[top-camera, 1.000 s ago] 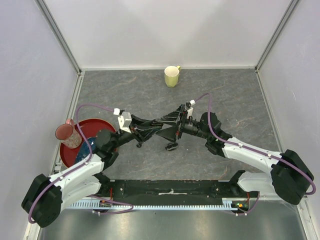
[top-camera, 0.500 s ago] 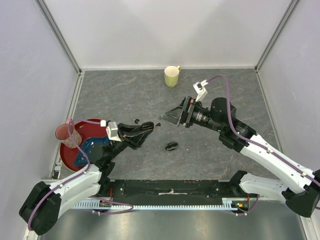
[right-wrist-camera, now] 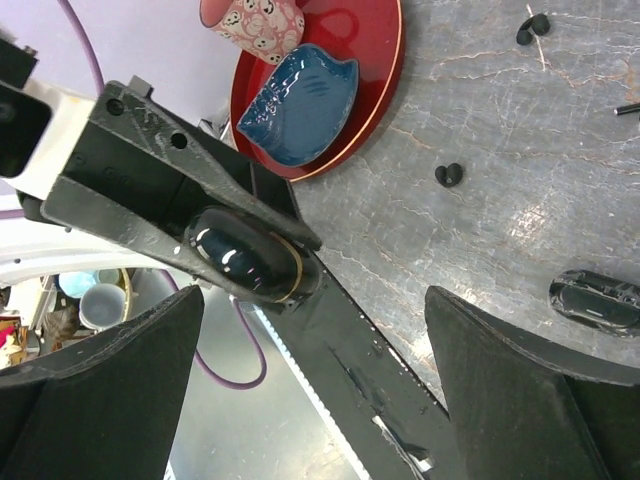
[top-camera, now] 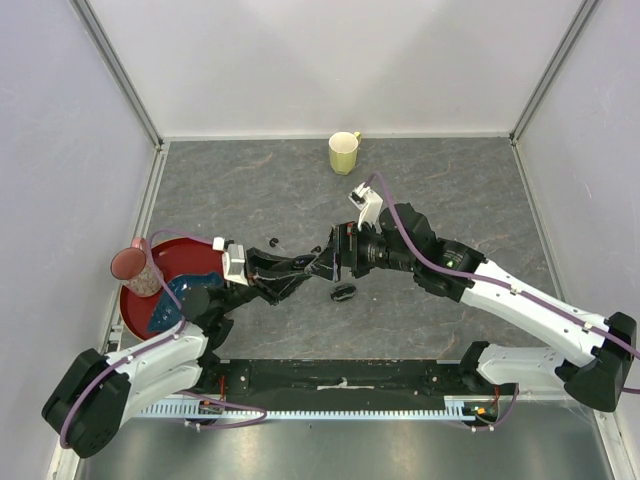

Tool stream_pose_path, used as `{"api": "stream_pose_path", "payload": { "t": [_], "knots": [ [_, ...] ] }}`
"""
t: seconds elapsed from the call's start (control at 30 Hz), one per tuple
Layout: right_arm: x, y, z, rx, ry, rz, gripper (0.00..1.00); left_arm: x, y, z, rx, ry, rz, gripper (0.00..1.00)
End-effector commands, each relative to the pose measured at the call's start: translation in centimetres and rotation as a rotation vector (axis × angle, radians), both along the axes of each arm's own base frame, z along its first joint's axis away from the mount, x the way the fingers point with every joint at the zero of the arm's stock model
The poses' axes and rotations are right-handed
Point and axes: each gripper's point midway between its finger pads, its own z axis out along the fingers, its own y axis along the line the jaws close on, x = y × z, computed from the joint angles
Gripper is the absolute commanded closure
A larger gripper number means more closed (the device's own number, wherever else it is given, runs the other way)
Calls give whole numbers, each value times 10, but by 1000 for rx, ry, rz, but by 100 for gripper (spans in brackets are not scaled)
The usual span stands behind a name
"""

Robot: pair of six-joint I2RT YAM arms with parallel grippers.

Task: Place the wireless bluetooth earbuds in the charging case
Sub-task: Open the charging case.

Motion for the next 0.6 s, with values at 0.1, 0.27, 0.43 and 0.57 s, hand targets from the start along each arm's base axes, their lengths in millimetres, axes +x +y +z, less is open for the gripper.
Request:
{"api": "stream_pose_path", "payload": {
  "t": [0.1,0.27,0.43,0.57],
  "knots": [
    [12,-1,21,22,-65,-63,2,-23,0,47,-68,-178,-85,98],
    [17,-5,28,43,-71,-109,2,-32,-5,45,-37,-189,-148,98],
    [17,-6,47,104,-87,-113,2,-39,-4,40,-29,-180,-172,98],
    [14,-3,61,159,-87,-89,2,-40,-1,34,-20,-165,-164,98]
  ]
}}
